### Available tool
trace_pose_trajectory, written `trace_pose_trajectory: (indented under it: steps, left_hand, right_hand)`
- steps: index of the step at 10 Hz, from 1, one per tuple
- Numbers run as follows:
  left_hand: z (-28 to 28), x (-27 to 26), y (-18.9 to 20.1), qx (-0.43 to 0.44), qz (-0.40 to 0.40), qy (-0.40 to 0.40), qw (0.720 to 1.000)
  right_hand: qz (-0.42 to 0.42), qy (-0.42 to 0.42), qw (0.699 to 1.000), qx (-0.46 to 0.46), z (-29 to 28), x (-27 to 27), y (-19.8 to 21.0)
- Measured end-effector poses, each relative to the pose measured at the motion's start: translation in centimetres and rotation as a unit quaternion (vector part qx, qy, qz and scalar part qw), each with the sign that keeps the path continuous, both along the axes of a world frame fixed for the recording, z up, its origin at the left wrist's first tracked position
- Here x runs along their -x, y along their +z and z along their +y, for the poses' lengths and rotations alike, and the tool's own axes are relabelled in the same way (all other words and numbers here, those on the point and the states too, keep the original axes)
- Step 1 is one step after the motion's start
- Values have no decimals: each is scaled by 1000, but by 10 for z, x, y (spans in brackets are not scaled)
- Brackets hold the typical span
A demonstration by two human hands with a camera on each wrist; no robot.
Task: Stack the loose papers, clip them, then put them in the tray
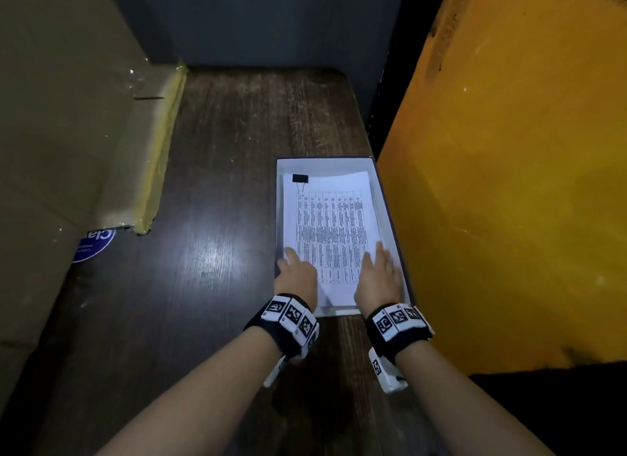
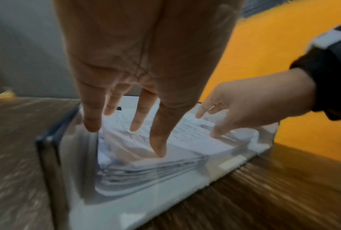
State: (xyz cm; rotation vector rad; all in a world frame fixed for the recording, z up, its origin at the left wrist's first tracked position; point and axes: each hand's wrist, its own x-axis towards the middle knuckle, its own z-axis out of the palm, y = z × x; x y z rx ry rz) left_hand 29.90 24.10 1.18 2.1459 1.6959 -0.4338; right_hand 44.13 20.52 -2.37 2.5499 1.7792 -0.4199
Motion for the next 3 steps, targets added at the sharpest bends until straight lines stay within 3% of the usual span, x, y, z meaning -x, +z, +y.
trace_pose_trajectory:
  steps: [1, 2, 3]
  left_hand:
    - [-6, -3, -8, 12, 57, -56, 997]
    - [-6, -1, -15, 22, 52, -52, 997]
    - [-7, 9, -17, 33, -2, -48, 998]
  right_hand:
    - [6, 25, 998, 55, -2, 5, -3]
    - [27, 21, 997, 75, -1, 5, -4]
    - [34, 21, 997, 59, -5, 0, 0]
